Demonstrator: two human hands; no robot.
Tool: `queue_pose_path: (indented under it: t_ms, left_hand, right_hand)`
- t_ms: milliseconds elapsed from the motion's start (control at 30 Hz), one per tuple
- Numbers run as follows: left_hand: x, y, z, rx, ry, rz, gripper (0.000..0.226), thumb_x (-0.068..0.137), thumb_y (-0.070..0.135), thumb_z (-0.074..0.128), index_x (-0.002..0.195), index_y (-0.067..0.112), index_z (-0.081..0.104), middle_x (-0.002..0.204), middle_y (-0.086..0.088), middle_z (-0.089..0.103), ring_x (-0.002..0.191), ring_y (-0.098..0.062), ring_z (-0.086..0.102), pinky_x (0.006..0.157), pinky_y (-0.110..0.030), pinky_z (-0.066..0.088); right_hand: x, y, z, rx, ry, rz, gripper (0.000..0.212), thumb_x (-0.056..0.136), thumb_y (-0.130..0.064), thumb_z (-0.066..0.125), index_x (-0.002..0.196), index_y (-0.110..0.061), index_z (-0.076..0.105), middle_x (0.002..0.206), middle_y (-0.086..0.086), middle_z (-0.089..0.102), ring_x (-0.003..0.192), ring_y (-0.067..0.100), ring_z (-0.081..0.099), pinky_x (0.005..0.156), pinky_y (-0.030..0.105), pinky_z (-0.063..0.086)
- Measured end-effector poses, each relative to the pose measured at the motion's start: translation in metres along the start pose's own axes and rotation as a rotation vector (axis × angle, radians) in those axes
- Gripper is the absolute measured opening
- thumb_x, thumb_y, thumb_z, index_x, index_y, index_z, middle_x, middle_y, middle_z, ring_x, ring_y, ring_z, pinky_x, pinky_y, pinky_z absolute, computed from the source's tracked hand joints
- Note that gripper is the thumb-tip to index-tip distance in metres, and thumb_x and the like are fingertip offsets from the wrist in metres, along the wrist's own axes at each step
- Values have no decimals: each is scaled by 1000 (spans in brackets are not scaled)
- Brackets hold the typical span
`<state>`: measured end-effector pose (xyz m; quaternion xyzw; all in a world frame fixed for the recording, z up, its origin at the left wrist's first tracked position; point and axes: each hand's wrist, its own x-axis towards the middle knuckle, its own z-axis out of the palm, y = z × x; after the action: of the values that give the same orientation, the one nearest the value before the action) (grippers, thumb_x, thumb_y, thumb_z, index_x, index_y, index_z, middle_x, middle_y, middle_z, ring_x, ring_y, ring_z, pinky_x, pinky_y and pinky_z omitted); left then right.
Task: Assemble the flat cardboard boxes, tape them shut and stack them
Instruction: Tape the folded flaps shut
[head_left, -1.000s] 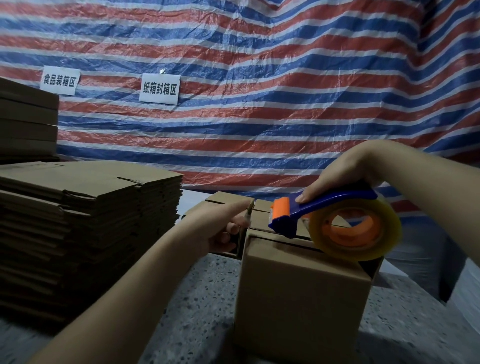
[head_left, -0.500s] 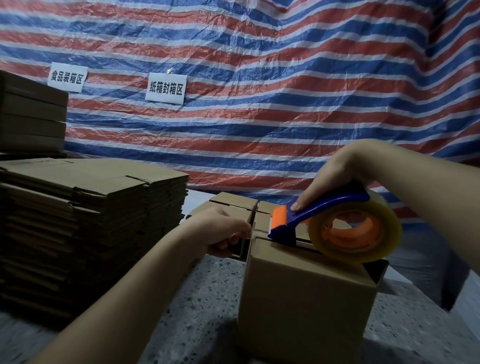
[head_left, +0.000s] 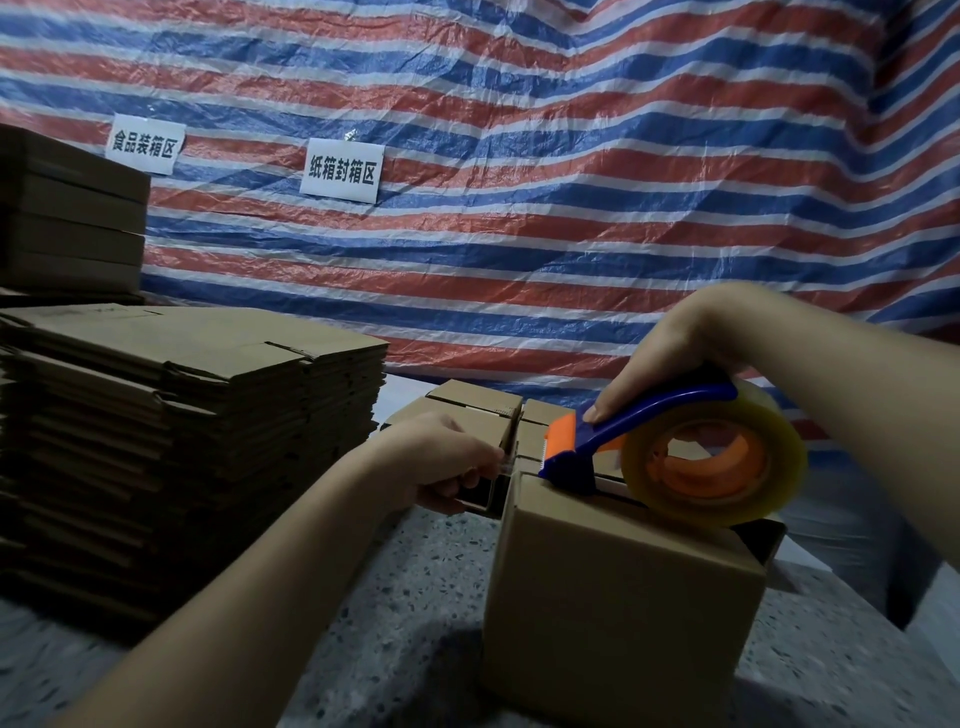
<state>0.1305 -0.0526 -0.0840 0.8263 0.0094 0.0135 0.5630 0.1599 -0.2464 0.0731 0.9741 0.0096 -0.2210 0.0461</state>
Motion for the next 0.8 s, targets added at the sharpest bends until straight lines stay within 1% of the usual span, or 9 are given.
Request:
queue_pose_path:
  t_ms: [67,167,267,367,467,567,633,700,800]
  left_hand:
    - [0,-1,1,18,-21,-13,27,92,30,67,73,12,67,44,7,49,37,-5,44,47,-21,49]
    - [-2,-10,6,19,-42,-39,28,93,34,66,77,11,68,51,5,51,41,-6,45,50,-23,51]
    - [-4,-22,15,-10,-16,-44,33,94,41,63,81,12,71,61,4,55,45,-6,48,50,-23,51]
    - [-8,-28,25,-36,20,-25,35,96,45,58,86,13,71,66,4,57,44,-4,48,49,-21,50]
    - [-12,-33,35,-110,31,-25,38,98,47,54,92,13,71,72,1,56,49,-6,48,49,-19,47]
    - [-16,-37,41,-207,36,-40,37,98,45,53,89,13,70,68,2,50,47,-7,45,48,-20,45]
    - [-17,-36,43,-234,29,-51,37,99,45,53,92,13,70,65,2,47,45,-6,43,47,-21,44]
    - [-17,-35,44,-230,19,-54,38,99,46,52,94,13,69,65,2,46,43,-6,42,46,-21,44]
    - [-17,-36,43,-232,-11,-69,40,96,51,53,93,13,68,68,2,45,44,-7,39,46,-21,42]
  right_hand:
    - [1,-1,0,5,0,3,62,77,-65,70,103,-8,69,73,8,75,58,17,72,52,25,56]
    - [1,0,2,15,-5,2,61,77,-65,71,101,-8,69,73,8,75,58,17,71,52,25,56]
    - [3,1,2,5,3,-12,65,72,-66,72,105,-9,70,77,7,76,64,18,72,57,26,57]
    - [3,0,2,-2,12,-24,66,74,-66,71,110,-10,68,79,7,76,68,17,71,59,26,58]
    - [1,0,3,17,23,-26,63,77,-64,71,107,-8,69,75,8,75,61,18,71,55,25,57]
    - [1,1,5,31,23,-37,62,79,-63,71,108,-8,69,78,8,74,64,19,70,56,26,57]
    - [0,1,5,30,30,-41,63,79,-63,71,110,-8,69,80,9,75,66,19,70,57,26,57]
    - [0,0,5,32,36,-38,63,79,-63,71,110,-8,69,79,9,75,64,19,71,55,26,57]
    - [0,1,5,38,20,-30,62,79,-63,70,107,-8,68,76,9,74,59,18,70,54,25,57]
